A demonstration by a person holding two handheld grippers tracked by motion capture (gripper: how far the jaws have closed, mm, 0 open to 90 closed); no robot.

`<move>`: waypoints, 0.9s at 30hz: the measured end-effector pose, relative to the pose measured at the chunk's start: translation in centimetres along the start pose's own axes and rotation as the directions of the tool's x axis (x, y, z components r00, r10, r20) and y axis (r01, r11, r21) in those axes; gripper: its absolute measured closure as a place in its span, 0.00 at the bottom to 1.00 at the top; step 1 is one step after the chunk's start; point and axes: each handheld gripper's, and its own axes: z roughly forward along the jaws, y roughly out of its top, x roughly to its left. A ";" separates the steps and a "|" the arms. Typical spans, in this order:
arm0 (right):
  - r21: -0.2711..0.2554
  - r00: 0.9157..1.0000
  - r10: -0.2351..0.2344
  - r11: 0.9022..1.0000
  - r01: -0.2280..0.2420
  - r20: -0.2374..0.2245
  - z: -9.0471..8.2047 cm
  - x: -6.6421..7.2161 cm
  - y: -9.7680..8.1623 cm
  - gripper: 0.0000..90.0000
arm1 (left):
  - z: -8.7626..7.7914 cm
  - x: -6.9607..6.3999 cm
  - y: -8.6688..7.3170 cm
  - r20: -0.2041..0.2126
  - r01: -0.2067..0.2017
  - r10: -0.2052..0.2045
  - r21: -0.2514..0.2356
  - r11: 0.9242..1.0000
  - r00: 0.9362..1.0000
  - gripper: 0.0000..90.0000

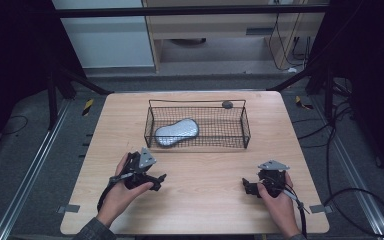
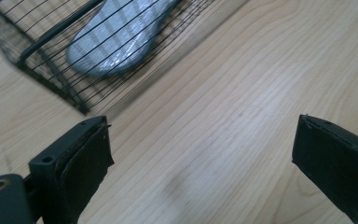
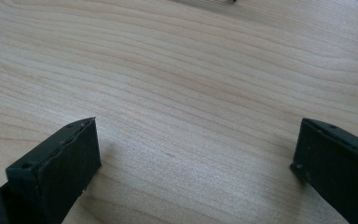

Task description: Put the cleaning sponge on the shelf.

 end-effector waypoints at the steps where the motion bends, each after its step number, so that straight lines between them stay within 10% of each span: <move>1: -0.001 1.000 -0.001 1.000 0.001 0.001 0.0 0.0 0.0 0.01 | 0.0 0.3 -0.3 -0.006 0.014 -0.014 -0.002 1.000 1.000 0.04; 27: 0.000 1.000 0.002 1.000 -0.002 -0.005 0.0 0.0 0.0 0.01 | 1.1 6.8 -5.5 -0.157 0.217 -0.205 0.065 0.974 0.966 0.05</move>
